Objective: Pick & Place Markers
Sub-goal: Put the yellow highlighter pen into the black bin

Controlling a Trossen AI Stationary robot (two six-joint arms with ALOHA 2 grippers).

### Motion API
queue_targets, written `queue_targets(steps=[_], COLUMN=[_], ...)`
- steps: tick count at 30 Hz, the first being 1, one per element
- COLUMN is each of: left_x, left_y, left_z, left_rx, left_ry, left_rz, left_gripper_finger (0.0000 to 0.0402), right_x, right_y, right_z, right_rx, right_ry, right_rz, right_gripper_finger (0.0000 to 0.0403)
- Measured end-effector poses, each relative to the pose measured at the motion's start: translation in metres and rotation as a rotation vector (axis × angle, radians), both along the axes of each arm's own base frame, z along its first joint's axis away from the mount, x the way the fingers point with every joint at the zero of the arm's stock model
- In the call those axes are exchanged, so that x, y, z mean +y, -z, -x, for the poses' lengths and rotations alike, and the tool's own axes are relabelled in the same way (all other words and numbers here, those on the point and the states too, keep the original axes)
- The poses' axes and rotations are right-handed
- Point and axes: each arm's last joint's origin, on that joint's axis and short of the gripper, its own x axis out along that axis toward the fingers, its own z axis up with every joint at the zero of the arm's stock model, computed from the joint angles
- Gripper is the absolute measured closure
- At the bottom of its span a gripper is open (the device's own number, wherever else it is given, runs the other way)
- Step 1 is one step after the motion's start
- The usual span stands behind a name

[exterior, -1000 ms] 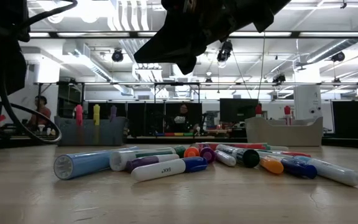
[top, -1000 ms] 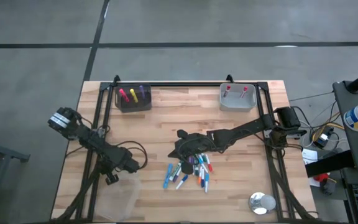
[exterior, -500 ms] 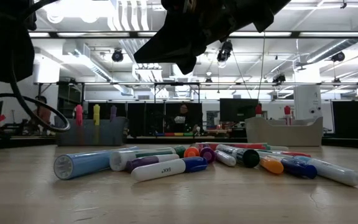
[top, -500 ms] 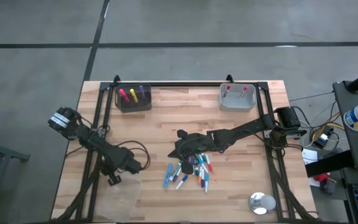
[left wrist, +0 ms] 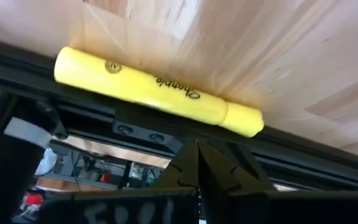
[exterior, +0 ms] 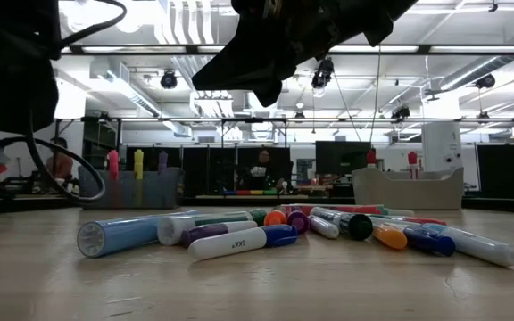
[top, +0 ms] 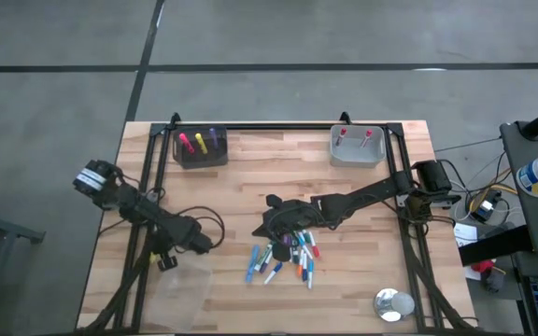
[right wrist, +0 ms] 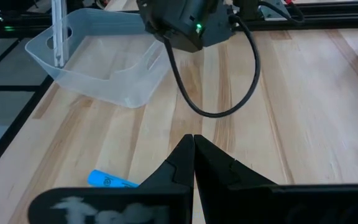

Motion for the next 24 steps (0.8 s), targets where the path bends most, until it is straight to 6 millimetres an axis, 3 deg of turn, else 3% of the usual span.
queue_targets(steps=[7, 19, 24], left_x=[0.003, -0.008, -0.004], left_y=[-0.003, -0.021, -0.023], left_z=[-0.011, -0.052, -0.046], left_rx=[-0.045, -0.299, -0.260], left_ry=[-0.064, -0.120, -0.038], left_rz=[0.017, 0.128, 0.090], left_gripper_finger=[0.0401, 0.0401, 0.0401], right_x=[0.000, 0.000, 0.000], right_y=[0.000, 0.000, 0.000], right_z=[0.000, 0.000, 0.000], right_rx=[0.000, 0.001, 0.002], right_ry=[-0.002, -0.002, -0.002], right_rz=[0.003, 0.004, 0.004], right_gripper_finger=[0.0394, 0.0394, 0.0394])
